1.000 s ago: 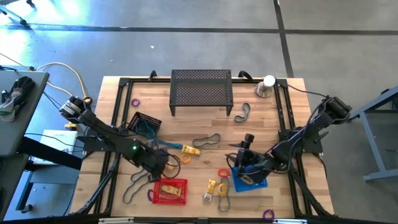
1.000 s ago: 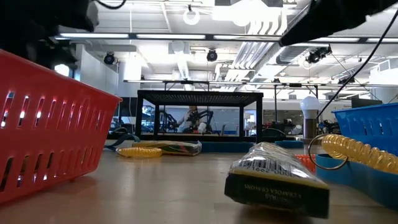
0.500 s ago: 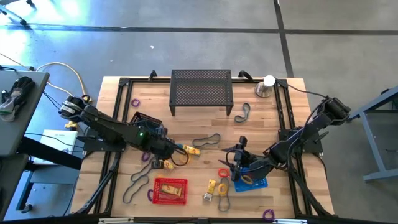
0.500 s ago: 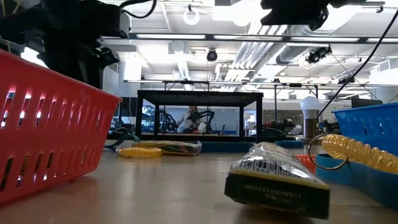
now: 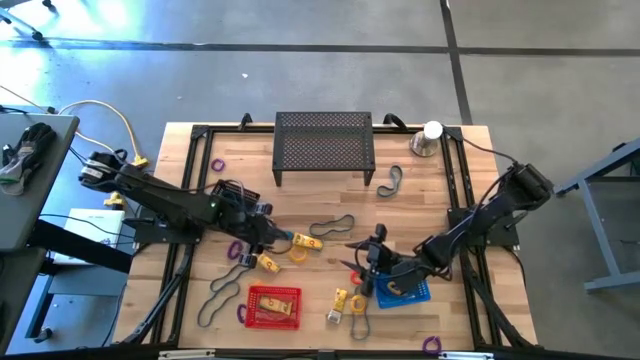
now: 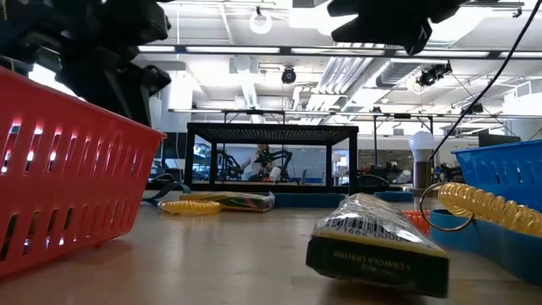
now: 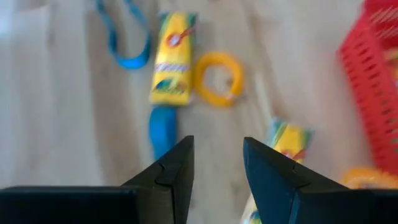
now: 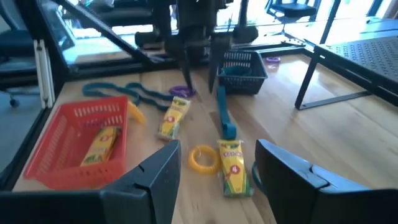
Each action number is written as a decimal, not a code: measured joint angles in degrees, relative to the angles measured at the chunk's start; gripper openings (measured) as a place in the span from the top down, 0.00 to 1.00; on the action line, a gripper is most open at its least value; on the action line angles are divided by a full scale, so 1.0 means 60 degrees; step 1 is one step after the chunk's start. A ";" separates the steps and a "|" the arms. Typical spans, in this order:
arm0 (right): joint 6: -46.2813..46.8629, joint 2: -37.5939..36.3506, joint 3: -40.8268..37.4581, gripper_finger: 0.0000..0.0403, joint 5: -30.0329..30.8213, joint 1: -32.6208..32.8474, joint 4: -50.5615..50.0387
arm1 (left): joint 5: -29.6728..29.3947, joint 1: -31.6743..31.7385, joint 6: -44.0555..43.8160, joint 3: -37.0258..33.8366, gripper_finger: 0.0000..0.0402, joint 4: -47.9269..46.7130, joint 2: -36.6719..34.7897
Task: Pick & Place Office Desk Supplies
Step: Put the blue rubber band into the black bin
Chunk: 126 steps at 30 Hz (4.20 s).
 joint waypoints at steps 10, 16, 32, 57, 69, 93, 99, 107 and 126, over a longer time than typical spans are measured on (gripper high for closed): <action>-0.0005 0.0016 0.0000 0.51 0.0017 -0.0085 0.0404 | 0.0380 0.0654 0.1194 -0.1579 0.67 0.2028 0.0006; -0.0286 0.0016 0.0000 0.51 0.0017 -0.0132 0.0587 | 0.0359 0.1160 0.1563 -0.1664 0.67 0.2402 0.0008; -0.0253 0.0016 0.0000 0.51 -0.0011 -0.0114 0.0442 | -0.1165 0.0786 0.0556 -0.1664 0.67 0.3488 0.1226; -0.0213 0.0016 0.0000 0.51 -0.0297 -0.0118 0.0400 | -0.2464 -0.0101 0.0867 -0.1657 0.67 0.3916 0.1840; -0.0034 0.0016 0.0000 0.51 -0.0297 -0.0118 0.0413 | -0.2366 0.0147 0.0748 -0.1657 0.67 0.3920 0.1873; 0.0002 0.0016 0.0000 0.51 -0.0293 -0.0118 0.0413 | -0.1616 0.0596 0.0528 -0.1657 0.67 0.4605 0.2697; 0.0002 0.0016 0.0000 0.51 -0.0293 -0.0118 0.0362 | -0.1645 0.0582 0.0530 -0.1653 0.69 0.4826 0.2800; 0.0006 0.0016 0.0000 0.51 -0.0293 -0.0118 0.0227 | -0.1900 0.0542 0.0529 -0.1653 0.88 0.4804 0.2747; -0.0056 0.0216 0.0007 0.51 -0.0255 -0.0198 0.0280 | -0.2836 -0.0710 0.0632 -0.0691 1.00 0.2876 0.0833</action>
